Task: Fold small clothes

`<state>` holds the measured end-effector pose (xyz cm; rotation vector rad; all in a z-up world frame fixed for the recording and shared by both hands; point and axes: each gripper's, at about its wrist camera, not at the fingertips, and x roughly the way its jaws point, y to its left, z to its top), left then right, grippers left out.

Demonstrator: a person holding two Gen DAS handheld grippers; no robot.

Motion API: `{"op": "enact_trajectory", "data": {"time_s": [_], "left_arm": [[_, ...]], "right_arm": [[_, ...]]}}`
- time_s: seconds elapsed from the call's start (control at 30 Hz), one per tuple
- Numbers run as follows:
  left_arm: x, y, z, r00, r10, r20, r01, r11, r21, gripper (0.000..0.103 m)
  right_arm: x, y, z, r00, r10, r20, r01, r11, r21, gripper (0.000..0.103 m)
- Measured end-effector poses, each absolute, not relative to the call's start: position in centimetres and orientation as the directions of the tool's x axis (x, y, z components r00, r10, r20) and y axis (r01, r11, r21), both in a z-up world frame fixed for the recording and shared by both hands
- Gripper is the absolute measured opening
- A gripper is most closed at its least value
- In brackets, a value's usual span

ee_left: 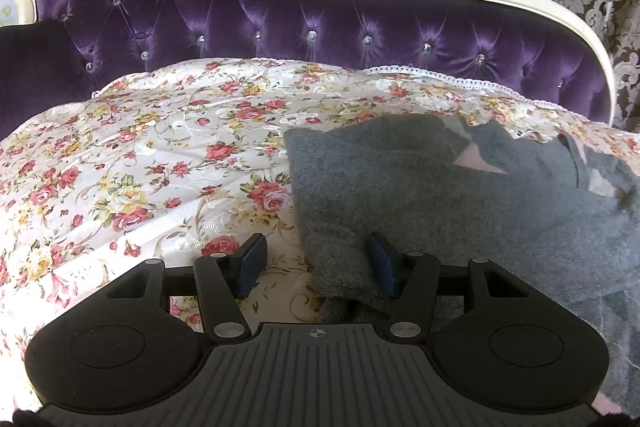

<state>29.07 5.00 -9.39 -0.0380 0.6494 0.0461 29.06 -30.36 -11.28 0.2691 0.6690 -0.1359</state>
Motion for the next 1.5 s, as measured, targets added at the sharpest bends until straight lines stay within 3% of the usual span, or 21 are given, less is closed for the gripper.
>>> {"op": "enact_trajectory", "data": {"time_s": [0.1,0.17,0.23,0.43,0.53,0.6,0.77,0.8,0.87,0.97,1.13,1.27,1.3,1.33,1.43,1.5], "left_arm": [[29.1,4.9,-9.4,0.796,0.035,-0.604,-0.055,0.998,-0.014,0.056],[29.1,4.9,-9.4,0.796,0.038,-0.604,-0.055,0.998,-0.011,0.056],[29.0,4.9,-9.4,0.796,0.039,-0.604,-0.056,0.998,-0.009,0.056],[29.0,4.9,-9.4,0.795,0.036,-0.605,-0.055,0.998,-0.013,0.056],[29.1,5.0,-9.5,0.796,0.033,-0.605,-0.054,0.998,-0.018,0.056],[29.0,5.0,-9.5,0.796,0.033,-0.605,-0.054,0.998,-0.017,0.056],[29.0,4.9,-9.4,0.793,0.034,-0.608,-0.055,0.998,-0.015,0.056],[29.1,5.0,-9.3,0.790,0.032,-0.612,-0.054,0.998,-0.018,0.056],[29.3,5.1,-9.1,0.784,0.026,-0.621,-0.058,0.998,-0.031,0.056],[29.3,4.9,-9.2,0.784,0.037,-0.620,-0.064,0.998,-0.022,0.056],[29.2,4.9,-9.2,0.786,0.036,-0.617,-0.064,0.998,-0.023,0.056],[29.2,4.8,-9.2,0.786,0.040,-0.617,-0.063,0.998,-0.016,0.057],[29.3,4.8,-9.2,0.786,0.040,-0.617,-0.063,0.998,-0.016,0.057],[29.3,4.8,-9.3,0.786,0.041,-0.617,-0.063,0.998,-0.015,0.057],[29.2,4.8,-9.3,0.787,0.044,-0.616,-0.063,0.998,-0.010,0.057],[29.3,4.7,-9.3,0.786,0.048,-0.616,-0.064,0.998,-0.005,0.057]], "right_arm": [[28.7,-30.0,-11.3,0.775,-0.056,-0.630,0.221,0.957,0.186,0.011],[28.3,-28.9,-10.3,0.794,-0.095,-0.600,0.219,0.966,0.137,0.019],[28.0,-27.5,-9.3,0.821,-0.103,-0.562,0.189,0.977,0.098,0.019],[30.2,-25.0,-9.1,0.827,0.001,-0.563,0.068,0.992,0.102,0.019],[31.7,-24.8,-10.8,0.778,-0.012,-0.629,0.072,0.995,0.069,0.016],[31.6,-25.8,-11.7,0.767,-0.055,-0.640,0.123,0.990,0.063,0.003],[31.1,-26.3,-11.2,0.740,-0.143,-0.657,0.174,0.985,-0.019,0.004],[31.1,-26.1,-11.1,0.738,-0.148,-0.659,0.172,0.985,-0.029,0.006],[30.6,-26.0,-10.6,0.760,-0.115,-0.639,0.157,0.988,0.009,0.025],[29.9,-25.3,-9.4,0.828,-0.057,-0.558,0.111,0.992,0.064,0.031],[31.6,-22.9,-8.5,0.839,0.047,-0.542,-0.008,0.997,0.075,0.031],[33.8,-22.4,-11.7,0.753,0.024,-0.658,0.014,0.999,0.052,0.026],[33.5,-22.6,-12.0,0.780,0.031,-0.624,0.008,0.998,0.059,0.025],[33.4,-22.8,-11.9,0.778,0.036,-0.627,0.007,0.998,0.066,0.028],[31.8,-24.3,-10.4,0.817,0.111,-0.565,-0.016,0.985,0.170,0.060],[30.5,-25.5,-9.3,0.847,0.109,-0.521,-0.004,0.980,0.198,0.066]]}}
